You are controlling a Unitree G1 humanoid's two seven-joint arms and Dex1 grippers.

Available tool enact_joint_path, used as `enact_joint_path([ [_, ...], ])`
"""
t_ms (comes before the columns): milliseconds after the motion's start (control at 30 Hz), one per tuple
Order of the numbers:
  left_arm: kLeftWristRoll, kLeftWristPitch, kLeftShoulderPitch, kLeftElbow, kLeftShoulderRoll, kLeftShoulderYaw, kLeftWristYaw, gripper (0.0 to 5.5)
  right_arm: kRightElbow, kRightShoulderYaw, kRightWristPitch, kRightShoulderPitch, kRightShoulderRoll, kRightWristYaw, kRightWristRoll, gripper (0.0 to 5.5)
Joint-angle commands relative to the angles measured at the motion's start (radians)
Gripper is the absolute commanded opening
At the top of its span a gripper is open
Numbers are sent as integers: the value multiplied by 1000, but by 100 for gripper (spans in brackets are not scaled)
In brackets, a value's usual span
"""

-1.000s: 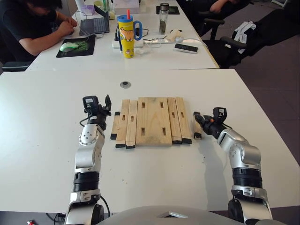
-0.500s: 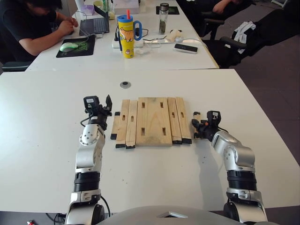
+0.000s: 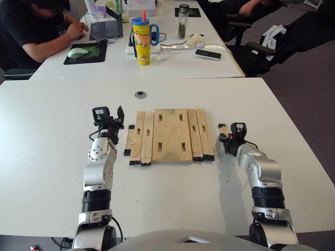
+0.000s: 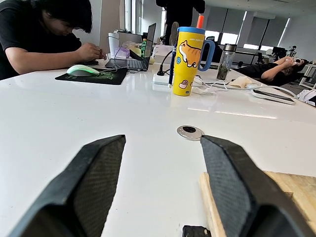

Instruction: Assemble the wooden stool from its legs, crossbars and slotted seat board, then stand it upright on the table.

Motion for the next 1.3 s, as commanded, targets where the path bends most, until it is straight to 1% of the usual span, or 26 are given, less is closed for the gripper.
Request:
enact_joint_path([
  [33, -69, 52, -43, 27, 0, 34, -29, 286, -10, 21, -235, -22, -8, 78, -20, 131],
  [67, -108, 74, -54, 26, 1, 53, -43, 286, -49, 58, -303, -59, -10, 142, -13, 131],
  [133, -194, 145, -78, 12, 1, 70, -92, 286, -89, 111, -369, -115, 12, 228, 8, 131],
  [233, -323, 291, -129, -39, -5, 45, -169, 322, -99, 182, -429, -126, 27, 297, -3, 131],
  [267, -378, 338, -143, -55, -17, 53, -176, 343, -99, 198, -444, -119, 29, 318, -2, 131],
  [367, -578, 502, -188, -117, -67, 102, -145, 385, -113, 251, -497, -95, 35, 383, 0, 131],
  [433, -677, 573, -206, -148, -86, 123, -119, 413, -114, 270, -520, -87, 35, 408, -6, 131],
  [467, -722, 600, -215, -155, -96, 141, -95, 419, -112, 273, -532, -85, 36, 414, -9, 131],
  [567, -826, 665, -238, -161, -107, 170, -48, 419, -114, 273, -559, -81, 44, 439, 9, 131],
  [667, -871, 689, -250, -143, -106, 183, -17, 419, -119, 273, -577, -76, 54, 455, 23, 131],
  [867, -858, 726, -239, -141, -87, 127, -23, 419, -129, 278, -578, -73, 70, 477, 31, 131],
  [1033, -810, 710, -237, -113, -73, 95, -28, 419, -138, 294, -588, -66, 57, 503, 21, 131],
  [1167, -807, 706, -237, -112, -76, 94, -31, 368, -137, 294, -587, -62, 51, 516, 25, 131],
  [1300, -817, 708, -238, -105, -72, 100, -34, 306, -137, 289, -586, -61, 53, 516, 27, 131],
])
